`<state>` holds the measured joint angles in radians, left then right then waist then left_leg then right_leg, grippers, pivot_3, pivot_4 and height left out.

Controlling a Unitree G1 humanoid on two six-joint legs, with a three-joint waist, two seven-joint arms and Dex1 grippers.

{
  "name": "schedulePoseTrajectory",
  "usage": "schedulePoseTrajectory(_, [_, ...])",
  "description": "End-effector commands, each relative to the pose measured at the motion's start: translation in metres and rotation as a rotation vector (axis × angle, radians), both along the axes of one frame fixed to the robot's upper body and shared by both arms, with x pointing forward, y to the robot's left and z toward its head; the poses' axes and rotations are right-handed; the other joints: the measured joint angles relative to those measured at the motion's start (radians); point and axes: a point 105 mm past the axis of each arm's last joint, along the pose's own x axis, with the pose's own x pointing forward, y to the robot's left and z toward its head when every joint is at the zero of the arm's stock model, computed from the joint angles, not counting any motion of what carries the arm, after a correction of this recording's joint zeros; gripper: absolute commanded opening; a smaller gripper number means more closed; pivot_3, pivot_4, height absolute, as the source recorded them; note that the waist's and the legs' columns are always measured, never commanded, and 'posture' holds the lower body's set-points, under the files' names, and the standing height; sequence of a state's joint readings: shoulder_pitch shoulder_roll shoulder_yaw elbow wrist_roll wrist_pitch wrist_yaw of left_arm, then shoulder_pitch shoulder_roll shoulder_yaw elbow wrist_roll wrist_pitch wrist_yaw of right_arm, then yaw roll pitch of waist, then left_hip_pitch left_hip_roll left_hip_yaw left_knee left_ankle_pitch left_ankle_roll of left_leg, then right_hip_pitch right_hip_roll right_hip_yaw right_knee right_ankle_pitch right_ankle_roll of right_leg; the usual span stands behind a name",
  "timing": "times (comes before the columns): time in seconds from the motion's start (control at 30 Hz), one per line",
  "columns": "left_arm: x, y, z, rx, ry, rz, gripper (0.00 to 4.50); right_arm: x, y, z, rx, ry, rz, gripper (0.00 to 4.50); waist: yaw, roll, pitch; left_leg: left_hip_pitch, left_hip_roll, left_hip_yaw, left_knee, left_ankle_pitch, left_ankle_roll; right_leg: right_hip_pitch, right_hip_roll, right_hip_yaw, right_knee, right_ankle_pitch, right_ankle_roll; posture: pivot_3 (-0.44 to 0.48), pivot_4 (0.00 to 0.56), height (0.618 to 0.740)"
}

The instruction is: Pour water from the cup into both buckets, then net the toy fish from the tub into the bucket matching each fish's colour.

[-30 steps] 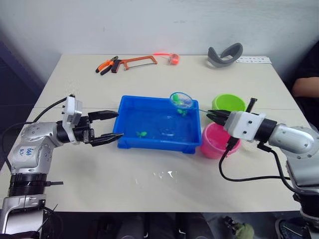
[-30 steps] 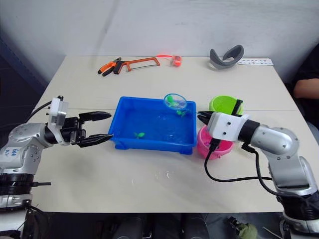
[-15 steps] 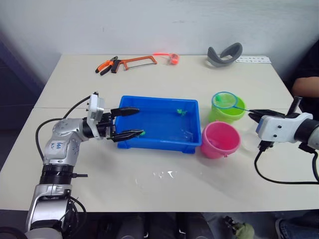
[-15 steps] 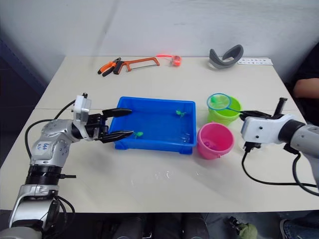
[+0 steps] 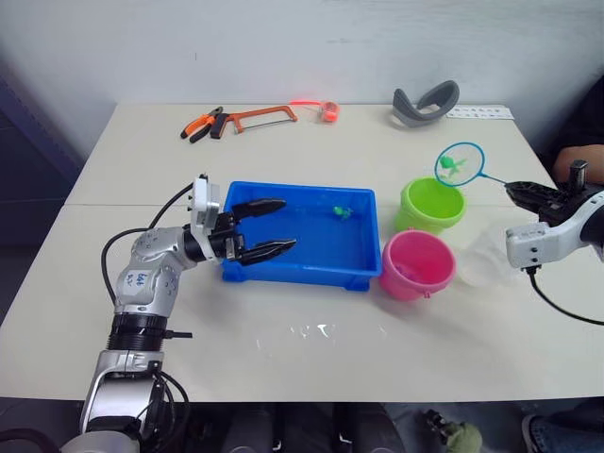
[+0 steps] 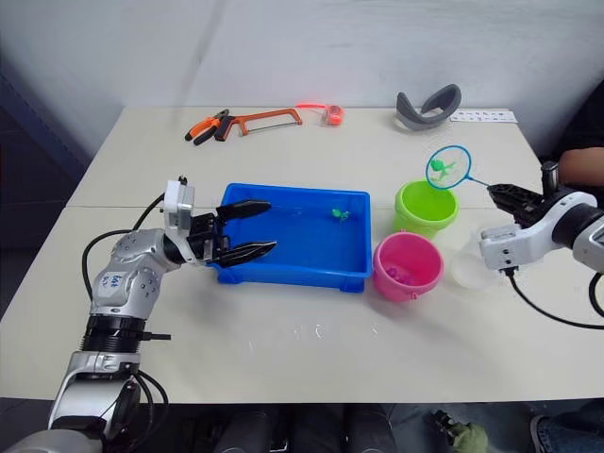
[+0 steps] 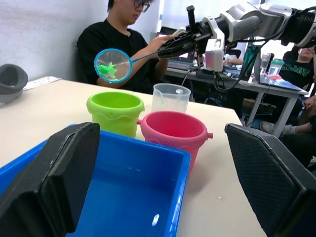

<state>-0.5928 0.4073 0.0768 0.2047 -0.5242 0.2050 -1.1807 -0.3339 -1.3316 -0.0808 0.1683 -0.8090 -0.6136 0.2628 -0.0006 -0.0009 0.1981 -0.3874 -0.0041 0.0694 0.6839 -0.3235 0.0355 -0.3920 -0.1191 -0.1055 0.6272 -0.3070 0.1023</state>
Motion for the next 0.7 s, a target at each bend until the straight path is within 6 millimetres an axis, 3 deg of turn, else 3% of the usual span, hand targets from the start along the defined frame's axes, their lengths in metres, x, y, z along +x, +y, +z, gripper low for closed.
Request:
schedulePoseTrajectory(0.03, [0.0, -0.004, 0.019, -0.033, -0.078, -0.009, 4.41, -0.001, -0.002, 0.008, -0.104, -0.032, 0.025, 0.0, 0.0, 0.0, 0.0, 0.0, 0.0, 0.0, 0.0, 0.0, 0.0, 0.0, 0.0, 0.0, 0.0, 0.0, 0.0, 0.0, 0.15, 0.74])
schedulePoseTrajectory(0.37, [-0.001, -0.021, 0.029, -0.095, -0.088, -0.042, 4.41, -0.004, -0.025, 0.001, -0.285, -0.038, 0.071, 0.0, 0.0, 0.0, 0.0, 0.0, 0.0, 0.0, 0.0, 0.0, 0.0, 0.0, 0.001, 0.001, 0.0, 0.0, 0.0, 0.0, 0.15, 0.74])
schedulePoseTrajectory(0.7, [-0.002, -0.033, 0.026, -0.141, -0.068, -0.061, 4.41, -0.002, -0.029, 0.003, -0.374, -0.042, 0.138, 0.0, -0.001, 0.001, 0.0, 0.0, 0.0, 0.001, 0.0, 0.0, -0.001, 0.0, 0.002, 0.001, 0.0, 0.0, 0.0, 0.0, 0.15, 0.74])
